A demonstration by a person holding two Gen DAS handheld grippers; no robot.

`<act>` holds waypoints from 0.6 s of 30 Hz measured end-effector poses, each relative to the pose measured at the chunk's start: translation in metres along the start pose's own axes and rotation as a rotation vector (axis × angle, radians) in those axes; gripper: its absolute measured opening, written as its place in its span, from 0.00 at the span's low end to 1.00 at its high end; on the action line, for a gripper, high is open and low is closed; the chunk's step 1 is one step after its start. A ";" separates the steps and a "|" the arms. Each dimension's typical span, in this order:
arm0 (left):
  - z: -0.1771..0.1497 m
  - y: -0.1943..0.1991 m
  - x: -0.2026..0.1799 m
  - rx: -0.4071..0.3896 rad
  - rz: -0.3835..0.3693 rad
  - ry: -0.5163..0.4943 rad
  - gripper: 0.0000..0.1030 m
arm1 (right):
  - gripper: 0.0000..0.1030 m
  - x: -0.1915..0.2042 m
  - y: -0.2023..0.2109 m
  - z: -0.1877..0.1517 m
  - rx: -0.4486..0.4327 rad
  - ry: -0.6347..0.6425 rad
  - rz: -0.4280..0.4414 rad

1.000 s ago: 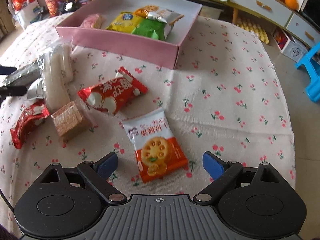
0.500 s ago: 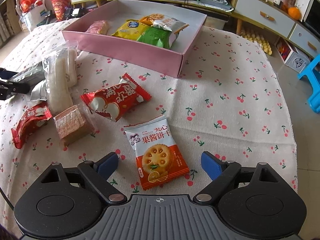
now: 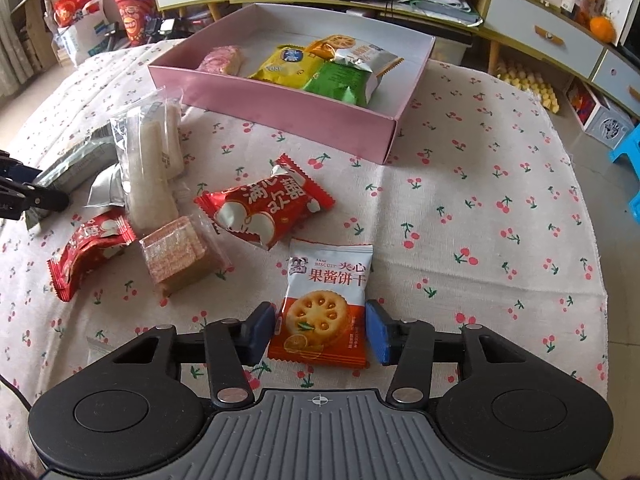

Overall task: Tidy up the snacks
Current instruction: 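Grasp the white wafer bar with the left tool while the right tool grasps the orange lotus-biscuit packet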

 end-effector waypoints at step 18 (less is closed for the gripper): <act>0.019 -0.005 0.001 -0.089 0.012 0.064 0.32 | 0.44 -0.003 0.003 0.001 0.035 -0.112 0.041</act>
Point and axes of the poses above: each gripper's, at about its wrist camera, not at the fingertips, and y roughly against the way its jaws point, x to its left, z to its top, the point moved 9 cm from there along -y, roughly the way its jaws point, and after that the axes turned 9 degrees about y, right-handed, at the moved point
